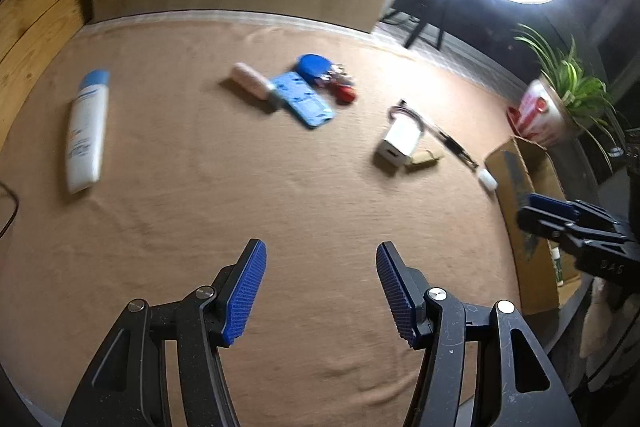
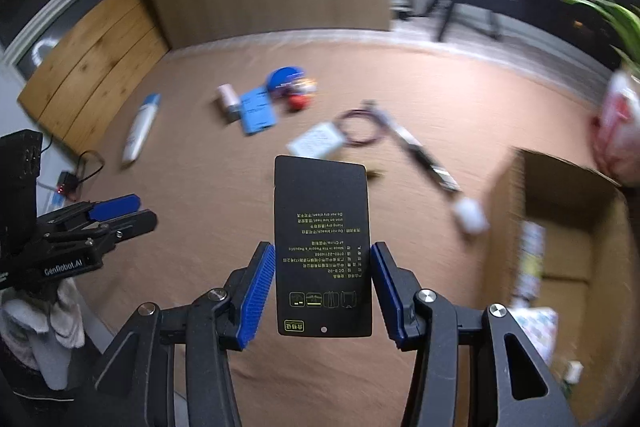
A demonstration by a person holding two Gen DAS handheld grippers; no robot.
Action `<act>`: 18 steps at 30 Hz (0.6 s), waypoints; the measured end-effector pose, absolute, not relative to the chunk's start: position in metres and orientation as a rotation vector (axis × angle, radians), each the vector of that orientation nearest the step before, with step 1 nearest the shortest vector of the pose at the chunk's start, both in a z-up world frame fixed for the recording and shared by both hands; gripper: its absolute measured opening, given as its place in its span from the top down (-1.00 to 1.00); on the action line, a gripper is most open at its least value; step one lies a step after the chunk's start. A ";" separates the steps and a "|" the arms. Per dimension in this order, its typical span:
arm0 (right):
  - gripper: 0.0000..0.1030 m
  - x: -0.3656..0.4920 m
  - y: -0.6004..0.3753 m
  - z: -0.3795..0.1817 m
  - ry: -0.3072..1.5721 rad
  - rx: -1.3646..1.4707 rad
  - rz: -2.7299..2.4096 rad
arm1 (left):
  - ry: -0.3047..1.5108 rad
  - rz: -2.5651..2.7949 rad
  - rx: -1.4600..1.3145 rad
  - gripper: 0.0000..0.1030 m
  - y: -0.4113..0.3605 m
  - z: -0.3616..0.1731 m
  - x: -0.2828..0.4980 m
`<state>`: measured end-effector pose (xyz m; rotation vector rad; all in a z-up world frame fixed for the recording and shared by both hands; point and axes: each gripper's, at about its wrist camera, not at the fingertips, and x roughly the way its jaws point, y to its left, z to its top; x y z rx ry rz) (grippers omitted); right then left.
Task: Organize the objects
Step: 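Carry the black card over the box and release it with the right gripper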
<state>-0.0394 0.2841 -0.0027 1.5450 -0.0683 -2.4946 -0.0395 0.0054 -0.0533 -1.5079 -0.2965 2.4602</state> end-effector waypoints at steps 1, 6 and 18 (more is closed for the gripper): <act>0.12 -0.034 0.294 0.000 -0.078 1.551 -2.521 | -0.283 2.448 -1.503 -0.19 0.012 -0.053 -0.041; 0.12 -0.013 0.343 0.004 -0.134 1.592 -2.644 | -0.242 2.408 -1.485 -0.19 0.037 -0.053 -0.047; 0.12 0.014 0.443 -0.004 -0.233 1.726 -2.809 | -0.176 2.346 -1.459 -0.19 0.077 -0.051 -0.050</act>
